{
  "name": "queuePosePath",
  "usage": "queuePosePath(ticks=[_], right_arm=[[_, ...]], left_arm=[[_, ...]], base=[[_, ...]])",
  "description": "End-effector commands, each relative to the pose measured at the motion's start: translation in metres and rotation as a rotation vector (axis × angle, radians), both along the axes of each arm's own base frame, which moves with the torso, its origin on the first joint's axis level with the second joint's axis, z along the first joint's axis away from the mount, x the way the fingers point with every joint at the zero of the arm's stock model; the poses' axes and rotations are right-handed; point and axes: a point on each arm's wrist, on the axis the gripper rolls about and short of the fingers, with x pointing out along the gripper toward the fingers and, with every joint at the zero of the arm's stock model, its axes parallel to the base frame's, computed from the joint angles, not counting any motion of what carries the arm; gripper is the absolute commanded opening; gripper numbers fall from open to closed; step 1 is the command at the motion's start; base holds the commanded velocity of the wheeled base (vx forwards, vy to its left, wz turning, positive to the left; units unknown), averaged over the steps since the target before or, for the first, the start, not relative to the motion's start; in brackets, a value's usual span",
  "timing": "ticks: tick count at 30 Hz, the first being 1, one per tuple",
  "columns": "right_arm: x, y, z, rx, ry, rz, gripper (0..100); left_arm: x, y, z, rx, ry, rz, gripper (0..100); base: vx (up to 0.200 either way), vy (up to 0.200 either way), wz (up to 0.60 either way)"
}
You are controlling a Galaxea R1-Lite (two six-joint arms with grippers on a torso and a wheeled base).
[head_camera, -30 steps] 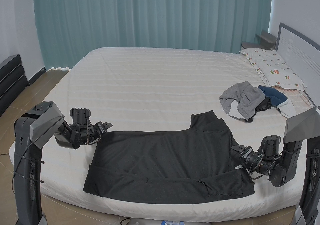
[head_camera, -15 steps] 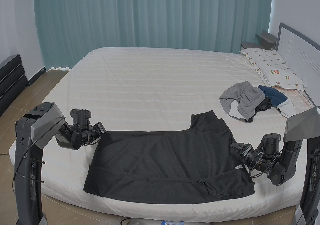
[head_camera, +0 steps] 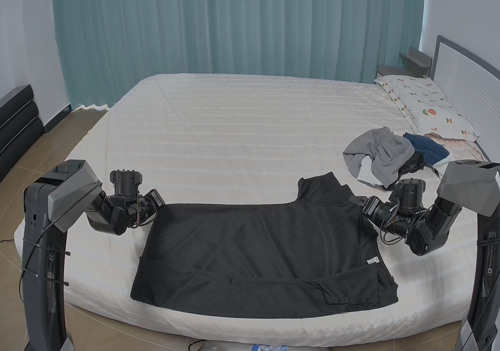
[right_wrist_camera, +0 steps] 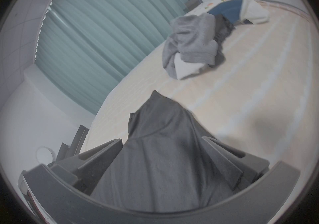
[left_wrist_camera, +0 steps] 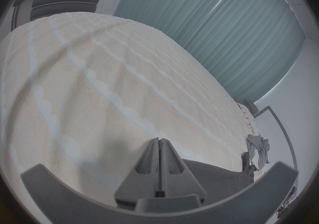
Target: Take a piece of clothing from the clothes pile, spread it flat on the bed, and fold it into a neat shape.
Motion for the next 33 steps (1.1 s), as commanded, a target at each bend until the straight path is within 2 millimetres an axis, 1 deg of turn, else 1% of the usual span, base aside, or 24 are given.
queuePosePath(ticks=[1, 3, 4, 5, 6, 7, 8, 11, 17, 21, 29, 33], right_arm=[[0.050, -0.007, -0.018, -0.119, 0.013, 0.042, 100], [0.063, -0.013, -0.020, -0.135, 0.016, 0.059, 100], [0.065, -0.013, -0.021, -0.136, 0.016, 0.061, 100], [0.076, -0.016, -0.022, -0.126, 0.009, 0.072, 100], [0.080, -0.016, -0.023, -0.123, 0.003, 0.076, 100], [0.080, -0.016, -0.023, -0.123, 0.003, 0.076, 100], [0.090, -0.017, -0.028, -0.118, -0.014, 0.076, 100], [0.099, -0.017, -0.034, -0.118, -0.032, 0.074, 100], [0.107, -0.017, -0.037, -0.112, -0.056, 0.077, 100], [0.113, -0.015, -0.034, -0.110, -0.079, 0.076, 100], [0.110, -0.006, -0.038, -0.108, -0.058, 0.095, 100], [0.110, -0.006, -0.039, -0.110, -0.055, 0.091, 100]], left_arm=[[-0.005, -0.001, -0.003, -0.011, 0.020, 0.007, 0], [-0.006, 0.000, -0.003, -0.011, 0.024, 0.009, 0], [-0.006, 0.000, -0.003, -0.011, 0.024, 0.009, 0], [-0.008, 0.000, -0.004, -0.011, 0.029, 0.007, 0], [-0.008, 0.000, -0.005, -0.012, 0.032, 0.008, 0], [-0.008, 0.000, -0.005, -0.012, 0.032, 0.008, 0], [-0.009, -0.001, -0.005, -0.011, 0.035, 0.006, 0], [-0.009, -0.001, -0.004, -0.011, 0.034, 0.006, 0], [-0.009, 0.000, -0.005, -0.011, 0.035, 0.007, 0], [-0.009, 0.000, -0.006, -0.011, 0.037, 0.007, 0], [-0.009, 0.001, -0.006, -0.011, 0.037, 0.009, 0], [-0.009, 0.001, -0.006, -0.011, 0.037, 0.009, 0]], base=[[0.000, 0.000, 0.00], [0.000, 0.000, 0.00], [0.000, 0.000, 0.00], [0.000, 0.000, 0.00], [0.000, 0.000, 0.00], [0.000, 0.000, 0.00], [0.000, 0.000, 0.00], [0.000, 0.000, 0.00], [0.000, 0.000, 0.00], [0.000, 0.000, 0.00], [0.000, 0.000, 0.00], [0.000, 0.000, 0.00]])
